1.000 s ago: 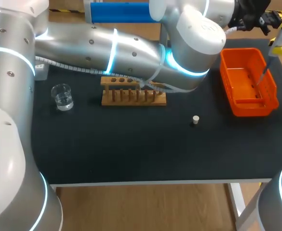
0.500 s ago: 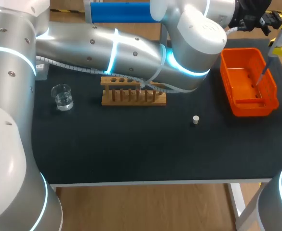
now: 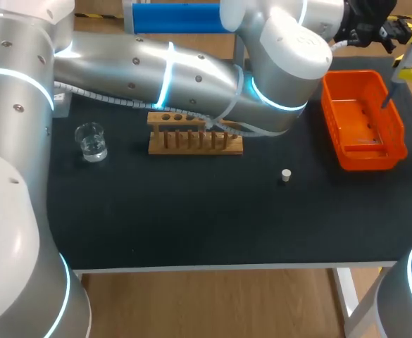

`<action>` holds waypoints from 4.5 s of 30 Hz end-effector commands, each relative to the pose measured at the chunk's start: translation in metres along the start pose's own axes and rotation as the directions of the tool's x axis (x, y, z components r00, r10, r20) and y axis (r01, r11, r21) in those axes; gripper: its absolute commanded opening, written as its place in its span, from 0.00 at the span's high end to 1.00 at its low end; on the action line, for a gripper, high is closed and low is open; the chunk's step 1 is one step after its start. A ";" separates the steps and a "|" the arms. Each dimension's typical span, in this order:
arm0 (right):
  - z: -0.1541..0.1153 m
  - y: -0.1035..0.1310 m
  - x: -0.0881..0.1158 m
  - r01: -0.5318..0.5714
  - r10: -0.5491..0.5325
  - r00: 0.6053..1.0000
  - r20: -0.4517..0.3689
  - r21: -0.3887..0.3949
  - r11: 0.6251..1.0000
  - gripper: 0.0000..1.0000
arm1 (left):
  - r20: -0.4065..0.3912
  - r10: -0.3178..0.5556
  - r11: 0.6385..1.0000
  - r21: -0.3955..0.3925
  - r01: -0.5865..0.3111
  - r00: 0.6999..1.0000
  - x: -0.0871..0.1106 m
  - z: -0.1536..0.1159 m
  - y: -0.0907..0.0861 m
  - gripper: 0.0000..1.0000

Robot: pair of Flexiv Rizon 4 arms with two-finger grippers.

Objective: Invert the test tube, pick up the pipette, mount the tip to pipette, aspirate from beaker and dispense into the tube, eject the tip, return the pipette, and cap with the stopper.

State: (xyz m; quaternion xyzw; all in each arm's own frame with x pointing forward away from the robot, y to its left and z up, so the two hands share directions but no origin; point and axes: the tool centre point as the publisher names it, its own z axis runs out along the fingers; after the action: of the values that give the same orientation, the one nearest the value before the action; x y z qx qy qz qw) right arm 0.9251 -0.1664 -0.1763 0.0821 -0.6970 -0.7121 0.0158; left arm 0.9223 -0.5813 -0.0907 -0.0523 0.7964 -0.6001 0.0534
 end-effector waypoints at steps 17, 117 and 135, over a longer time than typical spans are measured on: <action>0.000 0.012 -0.003 0.000 0.000 1.000 -0.007 0.002 1.000 1.00 | 0.038 0.067 0.986 0.148 -0.072 0.997 -0.007 -0.016 -0.024 1.00; 0.000 0.012 -0.003 0.000 0.000 1.000 -0.007 0.002 1.000 1.00 | 0.025 -0.033 0.961 0.277 0.025 0.999 0.029 -0.302 0.131 0.00; 0.000 0.012 -0.003 0.000 0.000 1.000 -0.007 0.002 1.000 1.00 | 0.015 -0.023 0.976 0.215 0.020 1.000 0.031 -0.300 0.127 0.00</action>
State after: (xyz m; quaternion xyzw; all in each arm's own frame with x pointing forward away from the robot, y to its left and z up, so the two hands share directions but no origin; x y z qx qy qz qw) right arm 0.9266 -0.1654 -0.1646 0.0839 -0.6969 -0.7120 0.0177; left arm 0.8438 -0.2642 -0.1335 -0.0597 0.7238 -0.6848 0.0600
